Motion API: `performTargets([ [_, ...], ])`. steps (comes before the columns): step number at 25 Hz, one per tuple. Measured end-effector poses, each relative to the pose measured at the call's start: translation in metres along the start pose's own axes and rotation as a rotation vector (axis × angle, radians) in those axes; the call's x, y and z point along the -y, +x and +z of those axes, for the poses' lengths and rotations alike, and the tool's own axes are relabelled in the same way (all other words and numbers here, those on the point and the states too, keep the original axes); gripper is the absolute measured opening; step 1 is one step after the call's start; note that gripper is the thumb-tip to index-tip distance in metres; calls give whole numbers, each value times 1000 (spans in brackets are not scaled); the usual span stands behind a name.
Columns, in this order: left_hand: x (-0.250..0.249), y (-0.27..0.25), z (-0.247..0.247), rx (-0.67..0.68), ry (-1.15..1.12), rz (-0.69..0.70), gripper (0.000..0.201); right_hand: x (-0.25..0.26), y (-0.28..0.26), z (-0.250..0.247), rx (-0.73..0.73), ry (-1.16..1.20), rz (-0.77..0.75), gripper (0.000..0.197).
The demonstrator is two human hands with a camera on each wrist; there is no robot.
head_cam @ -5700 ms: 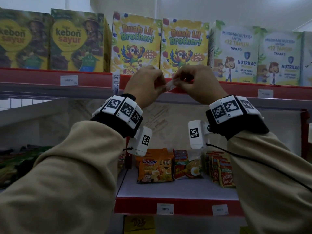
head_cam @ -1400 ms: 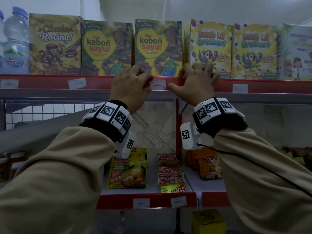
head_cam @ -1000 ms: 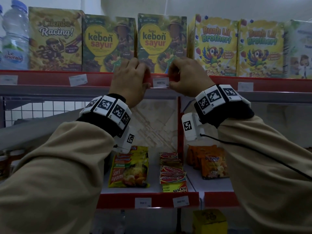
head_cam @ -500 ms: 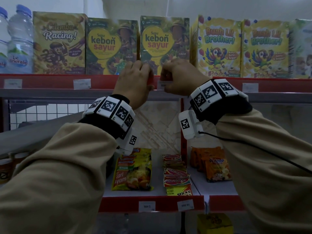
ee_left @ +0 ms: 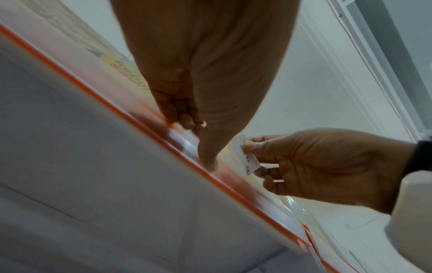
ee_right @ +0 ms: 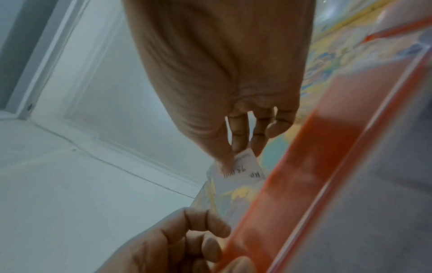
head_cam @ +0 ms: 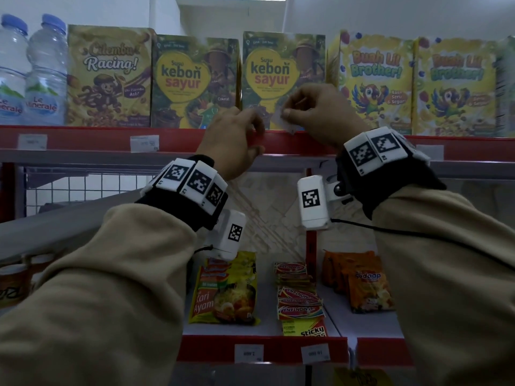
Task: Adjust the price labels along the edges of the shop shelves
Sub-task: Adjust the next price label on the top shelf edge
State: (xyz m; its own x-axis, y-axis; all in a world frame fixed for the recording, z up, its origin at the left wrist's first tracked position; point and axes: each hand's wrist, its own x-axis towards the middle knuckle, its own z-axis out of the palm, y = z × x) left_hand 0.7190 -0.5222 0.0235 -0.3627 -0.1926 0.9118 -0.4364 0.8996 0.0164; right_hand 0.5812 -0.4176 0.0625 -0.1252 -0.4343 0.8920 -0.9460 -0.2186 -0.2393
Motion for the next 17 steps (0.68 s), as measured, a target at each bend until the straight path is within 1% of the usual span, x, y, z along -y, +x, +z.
performTargets([
  [2,2,1,0,4,-41,4,22,-3,-4,3,-112,213,57,13],
  [3,4,2,-1,11,-68,6,19,-4,-6,6,-134,311,96,16],
  [5,5,4,-1,18,-136,10,23,-3,-13,14,-133,493,166,20],
  [7,5,3,0,-10,-196,13,29,-1,-20,22,-123,638,200,25],
  [10,4,0,2,-64,-213,20,30,1,-25,32,-106,736,201,29],
  [12,5,-2,4,-86,-188,21,26,1,-26,36,-109,648,154,29],
  [15,6,-3,9,-114,-118,35,26,-1,-27,34,-174,288,-33,19],
  [17,6,-4,12,-132,-67,35,26,-5,-25,28,-176,69,-170,15],
])
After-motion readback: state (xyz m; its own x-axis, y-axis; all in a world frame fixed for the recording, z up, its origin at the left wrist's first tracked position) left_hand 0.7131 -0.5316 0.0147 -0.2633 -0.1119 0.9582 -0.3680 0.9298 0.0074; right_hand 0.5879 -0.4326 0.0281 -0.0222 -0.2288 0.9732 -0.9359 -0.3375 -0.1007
